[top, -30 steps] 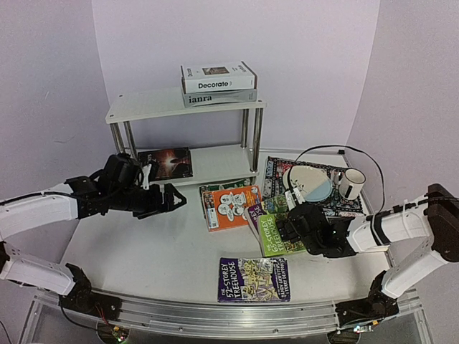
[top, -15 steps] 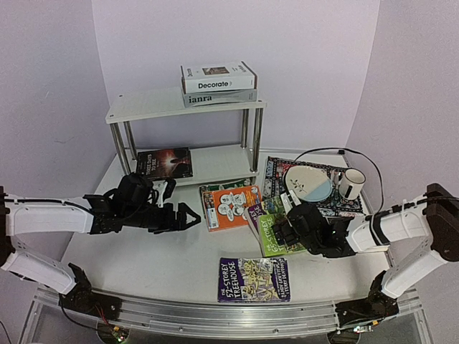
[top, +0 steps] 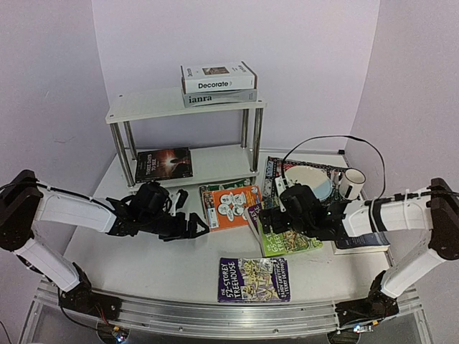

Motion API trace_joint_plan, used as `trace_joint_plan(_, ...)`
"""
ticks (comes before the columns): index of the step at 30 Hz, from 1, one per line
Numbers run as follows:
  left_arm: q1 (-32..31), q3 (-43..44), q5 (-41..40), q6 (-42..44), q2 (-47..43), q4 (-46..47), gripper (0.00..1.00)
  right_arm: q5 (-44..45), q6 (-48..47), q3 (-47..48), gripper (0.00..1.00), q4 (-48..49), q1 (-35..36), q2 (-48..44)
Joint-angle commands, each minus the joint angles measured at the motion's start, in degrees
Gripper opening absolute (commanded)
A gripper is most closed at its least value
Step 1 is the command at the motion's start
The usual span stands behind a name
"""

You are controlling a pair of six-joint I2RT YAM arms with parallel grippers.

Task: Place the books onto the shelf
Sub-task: Move the book from the book pile.

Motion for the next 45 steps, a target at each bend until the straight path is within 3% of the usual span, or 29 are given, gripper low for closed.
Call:
trace_joint_plan(1,-0.1,5.4,-2.0,0.4,2.4,2.9,0.97,-1.8,4.0,6.1,0.98,-4.9,-0.7,4.5)
trace_joint_plan(12,0.0,10.3,-4.0,-2.3,10.3,4.6,0.84,-10.2,0.7,19.7,0.98,-12.0,-6.9,13.7)
trace_joint_plan(19,0.2,10.3,-3.8,-4.5,12.7,6.6,0.75,-16.4,-0.3,27.7,0.84,-14.0,-11.5,20.8)
trace_joint_plan(32,1.3,13.5,-1.6,-5.6,19.4,9.8,0.68,-19.0,-3.1,40.1,0.79,-18.7,-14.2,32.5)
trace_joint_plan(40,2.2,14.3,-2.1,-5.2,21.4,11.3,0.58,-27.2,-1.0,41.8,0.74,-18.8,-14.2,34.9)
trace_joint_plan(45,3.0,9.8,-8.1,-5.8,15.5,11.8,0.52,-33.5,1.9,41.2,0.70,-16.5,-13.3,34.1)
